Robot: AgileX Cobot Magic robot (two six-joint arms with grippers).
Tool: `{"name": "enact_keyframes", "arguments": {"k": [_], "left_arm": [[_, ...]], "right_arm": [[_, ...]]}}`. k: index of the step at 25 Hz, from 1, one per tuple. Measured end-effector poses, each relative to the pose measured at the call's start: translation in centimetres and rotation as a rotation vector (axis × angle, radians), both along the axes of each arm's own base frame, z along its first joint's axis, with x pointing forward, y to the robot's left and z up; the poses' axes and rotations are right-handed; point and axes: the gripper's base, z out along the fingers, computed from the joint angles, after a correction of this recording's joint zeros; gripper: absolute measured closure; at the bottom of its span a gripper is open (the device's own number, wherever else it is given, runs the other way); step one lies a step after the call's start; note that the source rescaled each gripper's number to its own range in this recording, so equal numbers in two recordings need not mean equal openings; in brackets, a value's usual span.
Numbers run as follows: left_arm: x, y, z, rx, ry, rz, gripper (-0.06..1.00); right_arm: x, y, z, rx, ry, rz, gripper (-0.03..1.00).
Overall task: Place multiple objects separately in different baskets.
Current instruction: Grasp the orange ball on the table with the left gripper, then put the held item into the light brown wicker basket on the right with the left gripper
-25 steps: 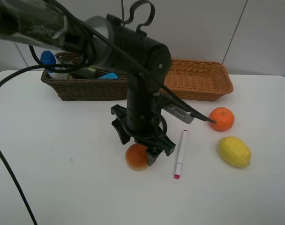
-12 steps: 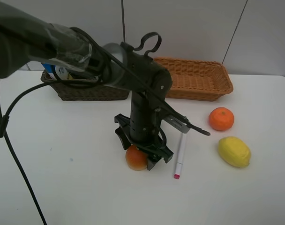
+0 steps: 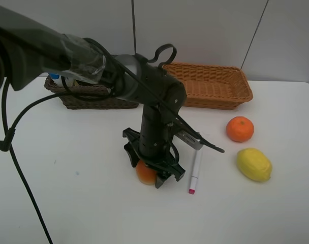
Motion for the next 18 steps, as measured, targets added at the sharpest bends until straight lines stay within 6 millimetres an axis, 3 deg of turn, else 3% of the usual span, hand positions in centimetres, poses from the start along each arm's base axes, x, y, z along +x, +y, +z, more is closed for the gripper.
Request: {"name": "enact_keyframes", "arguments": {"k": [2, 11, 14, 18], "left_arm": [[0.0, 0.0, 0.0, 0.002, 0.002, -0.001, 0.43], [0.0, 0.0, 0.2, -0.004, 0.002, -0.023, 0.43], [0.0, -0.2, 2.1, -0.048, -0.021, -0.018, 0.43], [0.2, -0.4, 6.9, -0.182, -0.111, -0.003, 0.43]], "right_arm": [[0.0, 0.0, 0.0, 0.000, 0.000, 0.000, -0.03], [0.0, 0.0, 0.0, 0.000, 0.000, 0.000, -0.03], [0.0, 0.0, 0.0, 0.000, 0.000, 0.000, -0.03], [0.0, 0.0, 0.0, 0.000, 0.000, 0.000, -0.03]]}}
